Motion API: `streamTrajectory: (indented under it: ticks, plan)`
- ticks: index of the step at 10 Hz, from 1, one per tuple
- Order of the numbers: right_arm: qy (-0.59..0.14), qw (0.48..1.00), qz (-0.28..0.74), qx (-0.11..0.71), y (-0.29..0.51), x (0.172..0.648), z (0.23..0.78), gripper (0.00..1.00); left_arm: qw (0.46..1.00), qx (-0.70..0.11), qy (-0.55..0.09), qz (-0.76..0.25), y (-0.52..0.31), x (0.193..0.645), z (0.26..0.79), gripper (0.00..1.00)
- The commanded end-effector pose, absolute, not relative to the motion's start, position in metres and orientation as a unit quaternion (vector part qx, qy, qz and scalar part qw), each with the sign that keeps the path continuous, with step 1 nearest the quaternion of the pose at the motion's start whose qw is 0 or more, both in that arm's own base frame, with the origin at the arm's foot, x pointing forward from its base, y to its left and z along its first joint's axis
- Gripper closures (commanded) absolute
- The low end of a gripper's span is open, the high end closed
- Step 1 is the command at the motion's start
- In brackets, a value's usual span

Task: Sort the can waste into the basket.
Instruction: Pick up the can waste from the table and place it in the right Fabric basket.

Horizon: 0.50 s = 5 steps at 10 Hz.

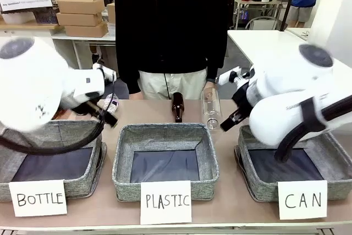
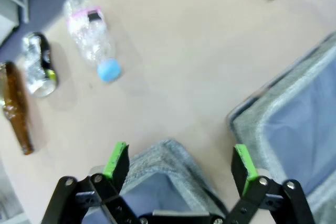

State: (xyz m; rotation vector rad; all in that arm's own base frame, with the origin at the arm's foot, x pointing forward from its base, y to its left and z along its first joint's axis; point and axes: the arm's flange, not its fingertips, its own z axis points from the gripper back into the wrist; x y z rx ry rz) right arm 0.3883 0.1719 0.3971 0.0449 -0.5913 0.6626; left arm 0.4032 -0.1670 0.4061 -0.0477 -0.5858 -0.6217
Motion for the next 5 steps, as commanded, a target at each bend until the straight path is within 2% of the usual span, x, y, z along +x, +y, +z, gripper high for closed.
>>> streamTrajectory:
  ticks: [1,2,3,4,5]
  plan:
    - [-0.34,0.906,0.25,0.043,0.134,0.33,0.489,0.0,0.905,-0.057,-0.34,-0.25,-0.159,0.367,0.516,0.0]
    - [-0.365,0.896,0.245,0.056,0.104,0.286,0.52,0.0,0.899,-0.078,-0.347,-0.254,-0.141,0.324,0.566,0.0]
    - [-0.329,0.902,0.268,0.074,0.083,0.25,0.527,0.0,0.903,-0.079,-0.343,-0.246,-0.13,0.286,0.584,0.0]
    - [-0.31,0.91,0.26,0.087,0.065,0.227,0.523,0.0,0.903,-0.12,-0.299,-0.286,-0.117,0.256,0.584,0.0]
    - [-0.322,0.917,0.221,0.08,0.054,0.215,0.514,0.0,0.897,-0.141,-0.274,-0.316,-0.108,0.238,0.572,0.0]
